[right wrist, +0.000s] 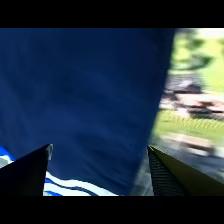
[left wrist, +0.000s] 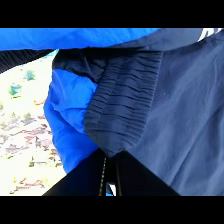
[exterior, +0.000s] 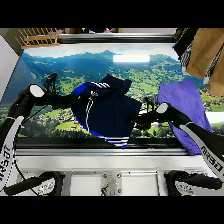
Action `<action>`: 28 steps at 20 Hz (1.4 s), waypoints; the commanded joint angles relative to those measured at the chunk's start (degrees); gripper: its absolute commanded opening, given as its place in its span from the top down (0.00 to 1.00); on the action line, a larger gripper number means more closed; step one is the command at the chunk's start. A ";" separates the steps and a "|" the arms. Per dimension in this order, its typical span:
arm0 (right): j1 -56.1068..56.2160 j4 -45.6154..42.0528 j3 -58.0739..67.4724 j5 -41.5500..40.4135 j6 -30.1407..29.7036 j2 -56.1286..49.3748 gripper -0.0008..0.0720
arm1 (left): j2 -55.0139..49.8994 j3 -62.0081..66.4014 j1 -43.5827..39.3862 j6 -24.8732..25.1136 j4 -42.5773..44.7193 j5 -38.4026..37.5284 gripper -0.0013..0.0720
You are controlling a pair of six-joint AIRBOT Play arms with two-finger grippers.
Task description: Fold the clothes and pants, and hang the long-sleeved shirts on hangers.
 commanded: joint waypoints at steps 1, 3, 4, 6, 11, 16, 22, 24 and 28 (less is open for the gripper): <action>4.37 1.81 1.36 -4.13 -1.66 -1.79 0.21 | 0.17 -0.26 0.20 -0.04 -0.68 -0.28 0.95; 4.15 1.68 2.69 -4.04 -5.25 -1.77 0.90 | 0.26 -0.28 0.81 2.25 -3.74 -2.43 0.95; 3.45 0.98 3.89 -3.50 -8.07 -1.73 0.98 | 0.44 -0.31 1.60 5.84 -5.73 -4.20 0.95; -0.13 -5.01 8.85 0.28 -8.87 -1.73 0.98 | 1.68 -1.33 3.08 10.08 -9.38 -6.80 0.95; -9.64 -21.64 24.72 10.19 -4.76 -1.77 0.98 | 6.51 -14.82 7.15 11.89 -12.46 -3.52 0.95; -9.14 -21.79 27.10 11.06 -4.81 -1.90 0.98 | 6.97 -20.17 7.06 11.87 -15.02 0.35 0.16; -7.32 -21.79 27.08 11.43 -4.79 -1.95 0.98 | 11.39 -16.83 -3.04 8.52 -8.92 0.61 0.16; -7.13 -21.79 27.08 11.45 -4.79 -1.95 0.98 | 12.48 -16.76 -10.64 2.21 0.00 3.45 0.16; -7.13 -21.77 27.08 12.07 -4.35 -1.97 0.98 | 10.43 -15.32 -26.88 -12.50 18.36 6.54 0.16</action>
